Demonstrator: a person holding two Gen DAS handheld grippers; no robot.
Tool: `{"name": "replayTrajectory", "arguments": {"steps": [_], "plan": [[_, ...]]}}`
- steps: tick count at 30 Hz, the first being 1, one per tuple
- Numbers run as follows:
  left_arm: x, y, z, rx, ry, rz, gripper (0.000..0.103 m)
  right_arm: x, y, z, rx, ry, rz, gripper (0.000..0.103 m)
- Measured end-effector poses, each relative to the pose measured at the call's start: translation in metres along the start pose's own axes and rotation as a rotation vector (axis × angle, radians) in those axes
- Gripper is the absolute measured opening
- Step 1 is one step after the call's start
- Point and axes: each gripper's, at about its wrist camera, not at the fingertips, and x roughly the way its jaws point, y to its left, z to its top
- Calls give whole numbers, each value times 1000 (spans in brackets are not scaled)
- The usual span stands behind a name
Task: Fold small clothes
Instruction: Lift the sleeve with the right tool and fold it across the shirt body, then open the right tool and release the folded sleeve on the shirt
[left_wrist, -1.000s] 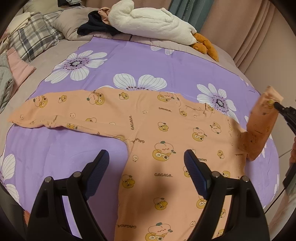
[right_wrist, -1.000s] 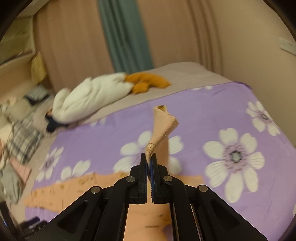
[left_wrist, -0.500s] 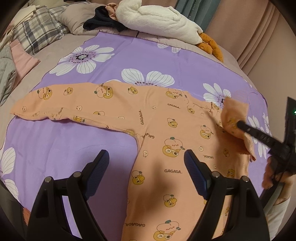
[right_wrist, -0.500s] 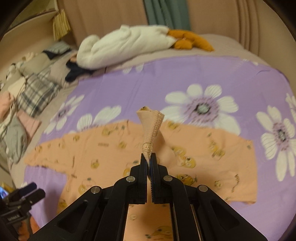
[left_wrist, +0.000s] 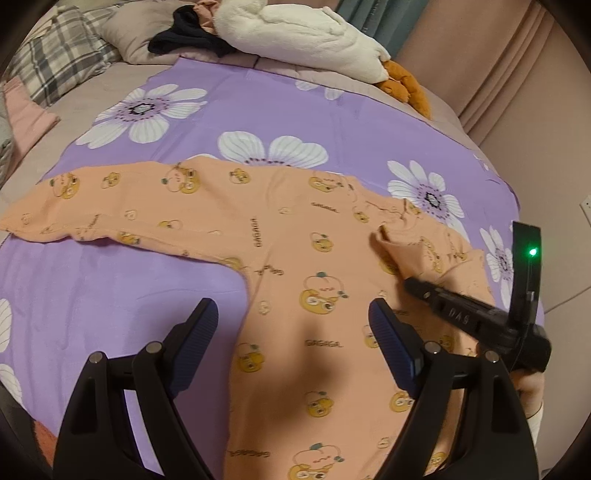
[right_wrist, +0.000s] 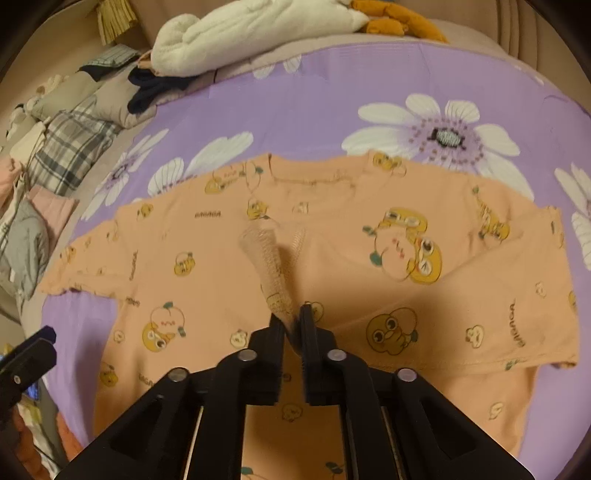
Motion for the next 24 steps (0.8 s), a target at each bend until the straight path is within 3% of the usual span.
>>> {"name": "replayTrajectory", "arguments": {"steps": [1, 3, 5, 11, 21, 23, 24], "plan": [[1, -2, 1, 0, 3, -11, 84, -3, 0, -2, -3, 2, 17, 19], [5, -9, 4, 4, 11, -42, 84, -13, 1, -3, -4, -16, 48, 49], [9, -14, 7, 6, 21, -71, 84, -29, -1, -6, -3, -56, 69, 61], [37, -40, 15, 38, 61, -137, 84, -61, -28, -9, 56, -129, 22, 62], [105, -76, 22, 69, 160, -205, 83, -88, -95, -29, 272, -211, -104, 62], [116, -81, 21, 67, 183, -223, 78, -91, -104, -33, 299, -218, -112, 62], [120, -82, 20, 64, 194, -232, 69, -92, -107, -34, 311, -220, -120, 62]]}}
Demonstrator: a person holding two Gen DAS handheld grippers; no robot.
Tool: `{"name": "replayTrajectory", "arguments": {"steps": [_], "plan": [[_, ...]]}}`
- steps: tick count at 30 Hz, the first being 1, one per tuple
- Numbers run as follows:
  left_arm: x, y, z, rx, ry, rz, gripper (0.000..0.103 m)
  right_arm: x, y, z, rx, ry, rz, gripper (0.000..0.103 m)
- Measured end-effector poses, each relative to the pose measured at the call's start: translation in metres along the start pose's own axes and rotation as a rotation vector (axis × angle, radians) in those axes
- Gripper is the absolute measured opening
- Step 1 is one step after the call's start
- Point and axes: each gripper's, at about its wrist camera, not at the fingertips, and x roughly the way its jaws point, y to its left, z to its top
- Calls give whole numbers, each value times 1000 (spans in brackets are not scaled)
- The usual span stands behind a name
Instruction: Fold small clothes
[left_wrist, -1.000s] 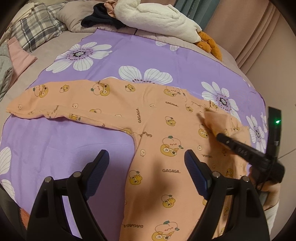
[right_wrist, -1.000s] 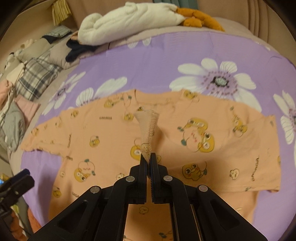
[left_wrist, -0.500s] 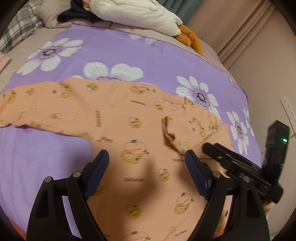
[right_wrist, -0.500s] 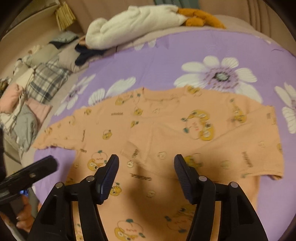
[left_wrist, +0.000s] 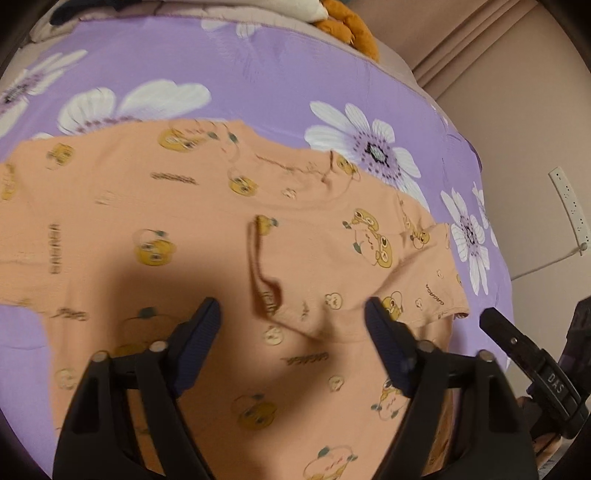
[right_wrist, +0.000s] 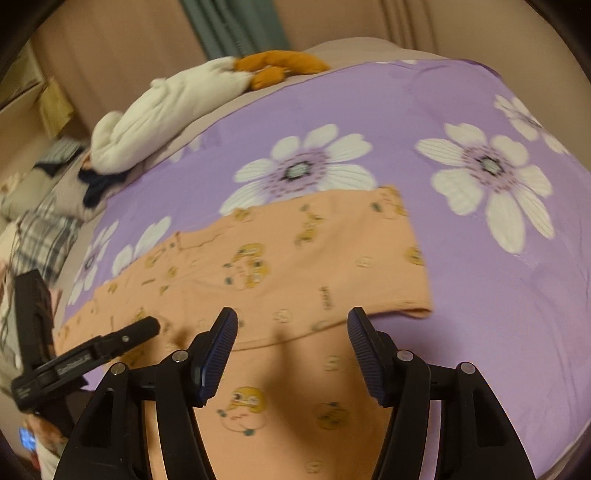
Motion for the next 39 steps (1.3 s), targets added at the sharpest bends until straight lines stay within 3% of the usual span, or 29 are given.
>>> {"name": "replayTrajectory", "arguments": {"steps": [1, 6, 10, 14, 23, 28, 39], "plan": [[5, 0, 0, -6, 11, -7, 56, -1, -4, 0, 11, -3, -6, 62], [21, -8, -2, 25, 7, 27, 18, -5, -21, -3, 55, -13, -9, 62], [23, -10, 2, 12, -5, 88, 9, -5, -28, -7, 66, -15, -21, 62], [7, -26, 7, 46, -67, 121, 6, -4, -32, -10, 72, -6, -17, 62], [-54, -62, 33, 118, -209, 55, 5, -5, -41, -11, 93, 0, -26, 62], [-80, -66, 43, 149, -264, 82, 5, -3, -42, -12, 103, 5, -23, 62], [-106, -55, 52, 156, -285, 147, 5, 5, -37, -11, 95, 38, -30, 62]]}}
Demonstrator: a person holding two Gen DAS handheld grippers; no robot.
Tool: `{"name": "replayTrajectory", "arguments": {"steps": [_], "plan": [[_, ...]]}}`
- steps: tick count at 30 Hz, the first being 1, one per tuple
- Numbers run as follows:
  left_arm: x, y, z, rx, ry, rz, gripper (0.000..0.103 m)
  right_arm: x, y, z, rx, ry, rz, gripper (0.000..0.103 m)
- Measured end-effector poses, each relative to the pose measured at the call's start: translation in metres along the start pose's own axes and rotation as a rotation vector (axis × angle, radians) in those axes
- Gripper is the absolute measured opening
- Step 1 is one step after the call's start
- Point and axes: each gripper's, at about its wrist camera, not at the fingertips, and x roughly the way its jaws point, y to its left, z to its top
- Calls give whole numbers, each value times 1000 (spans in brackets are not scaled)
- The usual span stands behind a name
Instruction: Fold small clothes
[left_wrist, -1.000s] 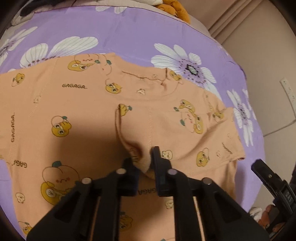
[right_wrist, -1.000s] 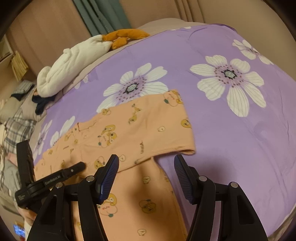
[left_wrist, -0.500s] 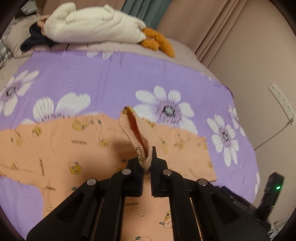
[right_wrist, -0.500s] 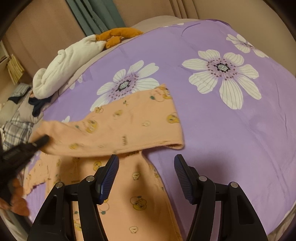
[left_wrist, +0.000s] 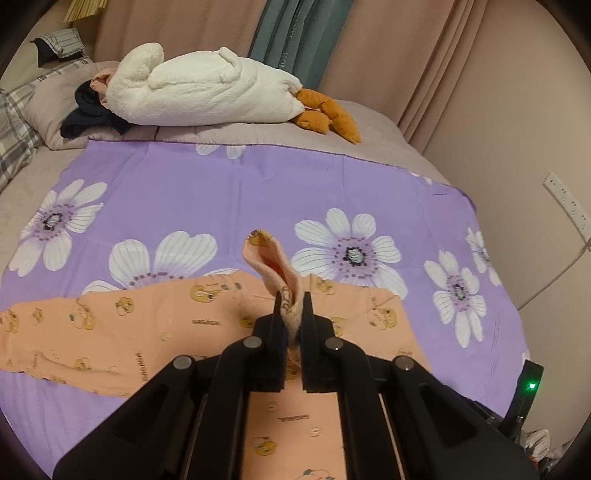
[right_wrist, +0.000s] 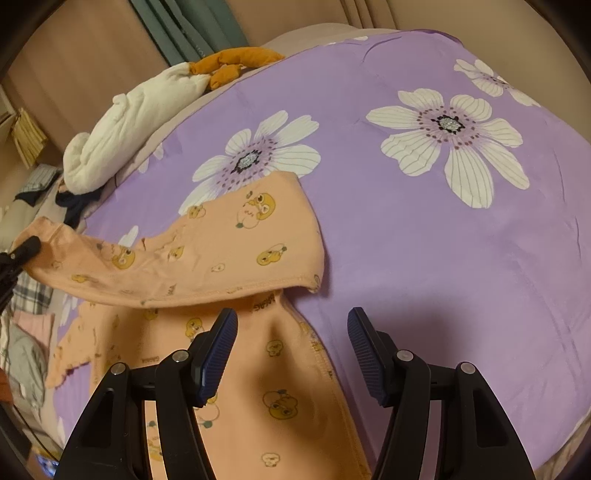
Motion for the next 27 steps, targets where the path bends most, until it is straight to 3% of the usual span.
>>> {"name": "replayTrajectory", "arguments": {"steps": [27], "plan": [[-15, 77, -21, -91, 22, 126, 5, 19, 13, 1, -21, 57, 3, 62]]}}
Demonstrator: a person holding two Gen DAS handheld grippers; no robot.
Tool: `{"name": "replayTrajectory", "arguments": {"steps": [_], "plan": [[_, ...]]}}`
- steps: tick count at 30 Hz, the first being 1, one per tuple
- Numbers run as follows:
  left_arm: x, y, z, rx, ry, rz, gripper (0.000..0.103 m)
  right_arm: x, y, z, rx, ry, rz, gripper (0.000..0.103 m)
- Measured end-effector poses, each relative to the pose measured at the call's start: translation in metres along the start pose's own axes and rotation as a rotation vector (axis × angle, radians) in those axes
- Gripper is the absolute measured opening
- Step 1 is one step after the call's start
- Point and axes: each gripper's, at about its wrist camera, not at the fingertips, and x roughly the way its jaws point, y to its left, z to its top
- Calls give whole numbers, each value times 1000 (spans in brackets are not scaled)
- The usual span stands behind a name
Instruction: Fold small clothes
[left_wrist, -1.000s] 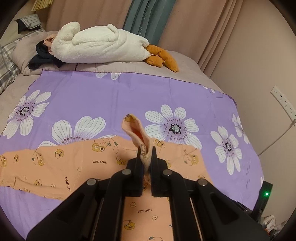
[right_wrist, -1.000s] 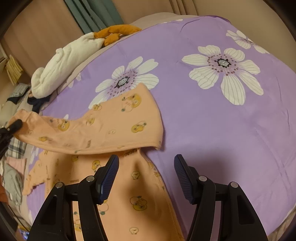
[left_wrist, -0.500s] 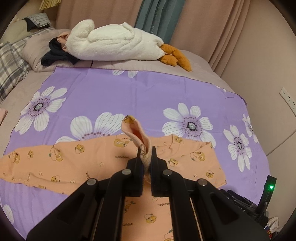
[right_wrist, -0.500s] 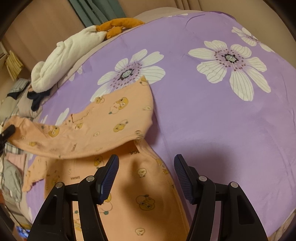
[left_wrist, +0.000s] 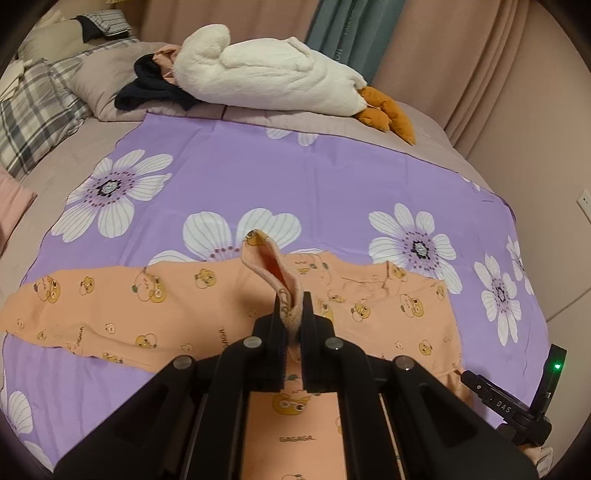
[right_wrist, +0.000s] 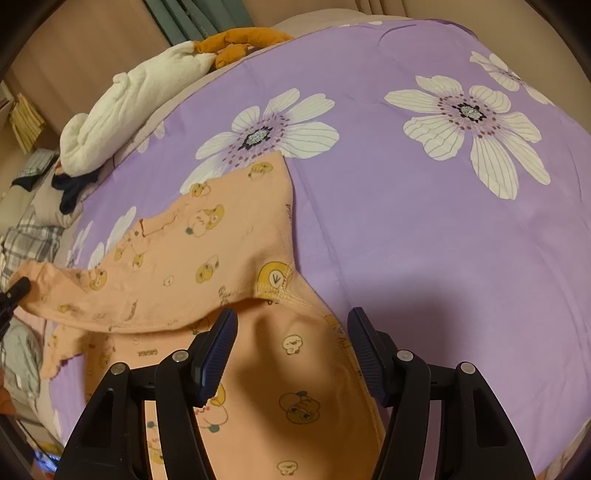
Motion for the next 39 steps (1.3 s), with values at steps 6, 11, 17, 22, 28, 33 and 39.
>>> {"name": "replayTrajectory", "arguments": {"steps": [6, 11, 17, 22, 28, 33, 39], "plan": [[3, 12, -3, -1, -2, 33, 5, 3, 5, 1, -14, 7, -4, 62], [8, 22, -8, -12, 13, 39, 5, 5, 9, 3, -30, 9, -14, 62], [16, 30, -14, -20, 42, 42, 6, 6, 14, 4, -46, 9, -22, 62], [26, 42, -22, -33, 78, 49, 6, 7, 18, 6, -56, 10, -22, 62], [41, 56, -38, -51, 128, 65, 6, 9, 23, 7, -67, 14, -26, 62], [51, 64, -49, -63, 163, 76, 7, 11, 26, 7, -76, 19, -30, 62], [61, 75, -63, -83, 203, 80, 10, 10, 25, 6, -78, 22, -33, 62]]}}
